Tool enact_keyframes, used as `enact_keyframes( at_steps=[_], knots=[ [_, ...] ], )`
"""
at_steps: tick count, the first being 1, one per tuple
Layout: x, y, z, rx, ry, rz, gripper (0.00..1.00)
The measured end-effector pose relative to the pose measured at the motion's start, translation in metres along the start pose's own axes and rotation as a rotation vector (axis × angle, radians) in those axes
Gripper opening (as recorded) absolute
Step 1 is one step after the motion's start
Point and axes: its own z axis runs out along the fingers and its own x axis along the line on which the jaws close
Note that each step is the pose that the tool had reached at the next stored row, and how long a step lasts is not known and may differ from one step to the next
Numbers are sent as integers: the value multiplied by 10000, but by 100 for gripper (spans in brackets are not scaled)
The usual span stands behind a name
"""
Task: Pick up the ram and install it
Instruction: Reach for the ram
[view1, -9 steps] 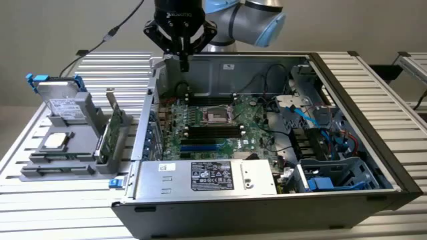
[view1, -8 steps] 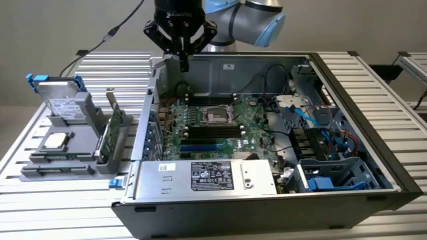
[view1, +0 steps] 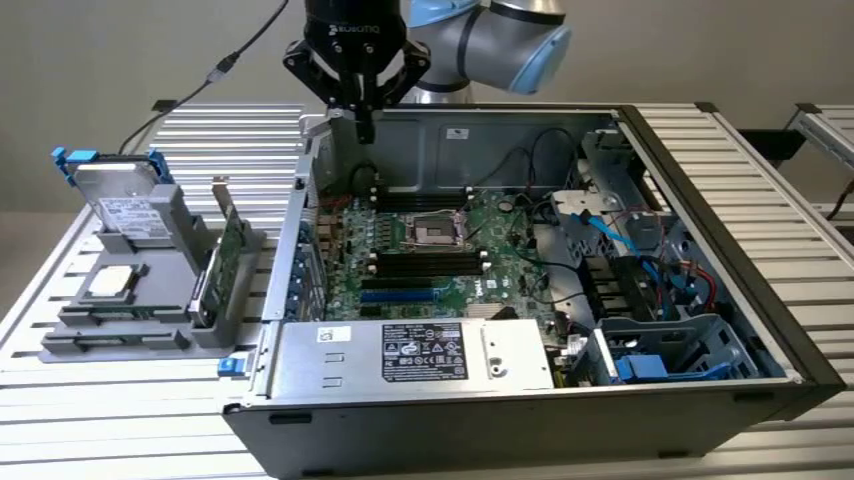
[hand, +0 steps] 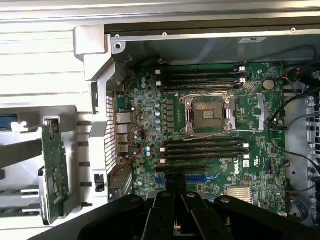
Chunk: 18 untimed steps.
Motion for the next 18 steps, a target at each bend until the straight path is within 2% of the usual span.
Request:
enact_keyframes(
  at_steps=[14,18],
  knots=[
    [634,-45,-13,-3,-5,0,10],
    [809,-86,-18,-3,-5,-1,10]
  ],
)
